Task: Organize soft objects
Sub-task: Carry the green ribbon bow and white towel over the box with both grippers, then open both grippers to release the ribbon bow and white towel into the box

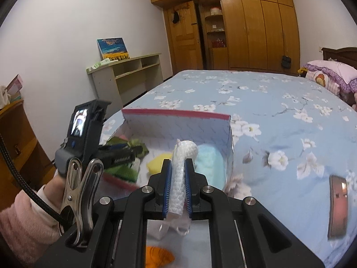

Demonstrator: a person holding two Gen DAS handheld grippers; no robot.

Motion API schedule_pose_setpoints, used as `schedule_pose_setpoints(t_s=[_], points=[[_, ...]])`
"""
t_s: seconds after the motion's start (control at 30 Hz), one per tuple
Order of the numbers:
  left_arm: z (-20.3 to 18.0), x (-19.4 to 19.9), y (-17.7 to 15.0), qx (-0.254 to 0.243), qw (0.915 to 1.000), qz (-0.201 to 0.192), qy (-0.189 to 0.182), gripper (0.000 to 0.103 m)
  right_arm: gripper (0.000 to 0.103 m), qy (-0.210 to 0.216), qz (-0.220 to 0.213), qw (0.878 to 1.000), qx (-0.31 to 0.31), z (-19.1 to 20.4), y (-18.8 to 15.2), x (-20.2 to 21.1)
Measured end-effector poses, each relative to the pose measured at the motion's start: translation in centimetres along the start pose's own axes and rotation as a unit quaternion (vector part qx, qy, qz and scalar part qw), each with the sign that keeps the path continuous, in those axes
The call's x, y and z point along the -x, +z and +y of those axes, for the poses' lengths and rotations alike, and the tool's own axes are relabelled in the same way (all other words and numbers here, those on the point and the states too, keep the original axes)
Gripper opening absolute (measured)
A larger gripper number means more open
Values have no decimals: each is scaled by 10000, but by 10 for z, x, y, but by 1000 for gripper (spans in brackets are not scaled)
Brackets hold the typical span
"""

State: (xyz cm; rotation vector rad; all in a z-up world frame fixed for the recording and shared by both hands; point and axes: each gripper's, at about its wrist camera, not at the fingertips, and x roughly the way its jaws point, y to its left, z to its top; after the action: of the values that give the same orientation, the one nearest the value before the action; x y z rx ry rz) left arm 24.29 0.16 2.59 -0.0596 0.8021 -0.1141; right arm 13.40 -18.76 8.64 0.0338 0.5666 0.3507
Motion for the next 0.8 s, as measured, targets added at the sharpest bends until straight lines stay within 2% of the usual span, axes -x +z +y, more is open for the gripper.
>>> schedule_pose_setpoints(t_s=[0.23,0.57,0.8], points=[[-7,-1,-5,-225,9997,-44,83,51,13,-32,-13,10000,37,-5,20,-33],[-7,-1,-6,-231,9997,-60,47,51,13,175,236,9993,-243,-20,37,-94],[-7,0,-6,-216,9997,-67,21,52,13,72,489,9984,-262,-27,35,-122]])
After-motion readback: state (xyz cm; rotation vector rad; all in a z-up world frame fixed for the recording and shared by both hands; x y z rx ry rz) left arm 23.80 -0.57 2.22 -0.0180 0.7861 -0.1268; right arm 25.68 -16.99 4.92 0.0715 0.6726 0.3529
